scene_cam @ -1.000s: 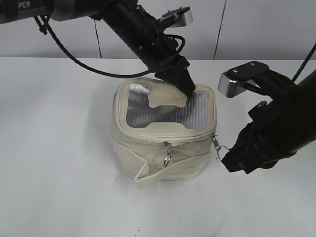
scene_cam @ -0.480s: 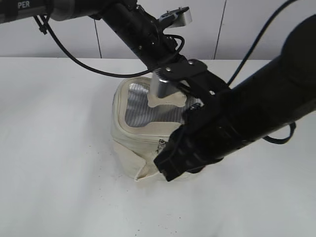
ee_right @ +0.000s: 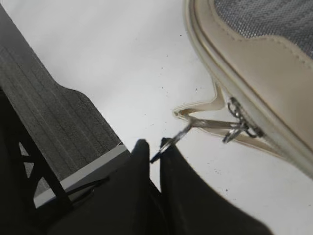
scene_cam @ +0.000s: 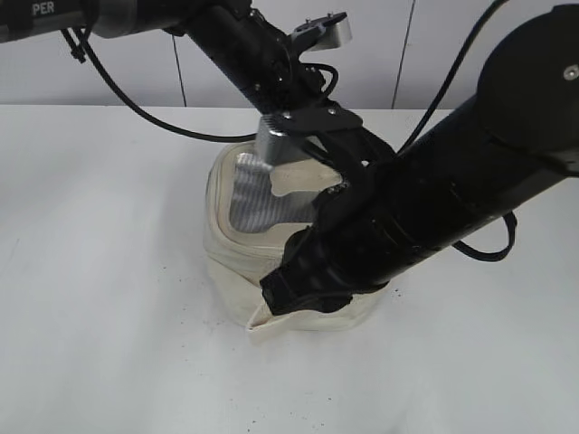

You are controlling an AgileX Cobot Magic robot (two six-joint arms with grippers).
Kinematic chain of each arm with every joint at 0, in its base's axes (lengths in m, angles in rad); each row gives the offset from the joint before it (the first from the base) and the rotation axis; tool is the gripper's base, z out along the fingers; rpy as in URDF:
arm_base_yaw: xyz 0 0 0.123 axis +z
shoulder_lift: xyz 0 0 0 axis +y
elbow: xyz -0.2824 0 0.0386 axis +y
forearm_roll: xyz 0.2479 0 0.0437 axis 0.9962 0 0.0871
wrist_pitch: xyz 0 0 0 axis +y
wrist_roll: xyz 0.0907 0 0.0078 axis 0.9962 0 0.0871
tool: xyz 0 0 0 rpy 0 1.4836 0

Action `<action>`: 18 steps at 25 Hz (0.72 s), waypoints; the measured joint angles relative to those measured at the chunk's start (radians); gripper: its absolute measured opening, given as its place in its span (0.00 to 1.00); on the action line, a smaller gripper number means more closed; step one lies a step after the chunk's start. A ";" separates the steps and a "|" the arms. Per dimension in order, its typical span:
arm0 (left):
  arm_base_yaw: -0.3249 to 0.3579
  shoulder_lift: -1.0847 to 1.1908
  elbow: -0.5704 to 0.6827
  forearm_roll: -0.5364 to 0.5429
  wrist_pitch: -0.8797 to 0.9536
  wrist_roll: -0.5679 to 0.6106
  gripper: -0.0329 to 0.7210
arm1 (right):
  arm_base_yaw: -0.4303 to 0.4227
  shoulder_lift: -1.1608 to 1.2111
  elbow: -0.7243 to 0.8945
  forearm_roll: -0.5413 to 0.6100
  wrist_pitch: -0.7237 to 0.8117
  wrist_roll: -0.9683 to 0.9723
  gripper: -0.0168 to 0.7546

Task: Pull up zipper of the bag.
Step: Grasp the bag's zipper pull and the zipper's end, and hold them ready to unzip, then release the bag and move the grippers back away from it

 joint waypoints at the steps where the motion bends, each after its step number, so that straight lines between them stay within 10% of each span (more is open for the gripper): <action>1: 0.000 0.000 0.000 0.000 0.000 0.000 0.10 | 0.000 0.000 -0.002 -0.008 0.001 0.034 0.13; 8: 0.000 -0.002 0.000 0.001 0.015 -0.008 0.32 | -0.029 -0.022 -0.007 -0.073 0.007 0.178 0.81; 12: -0.002 -0.025 0.000 0.045 0.027 -0.034 0.55 | -0.069 -0.087 -0.007 -0.193 0.015 0.296 0.83; 18: -0.003 -0.089 0.000 0.217 0.048 -0.116 0.61 | -0.213 -0.156 -0.007 -0.393 0.149 0.434 0.82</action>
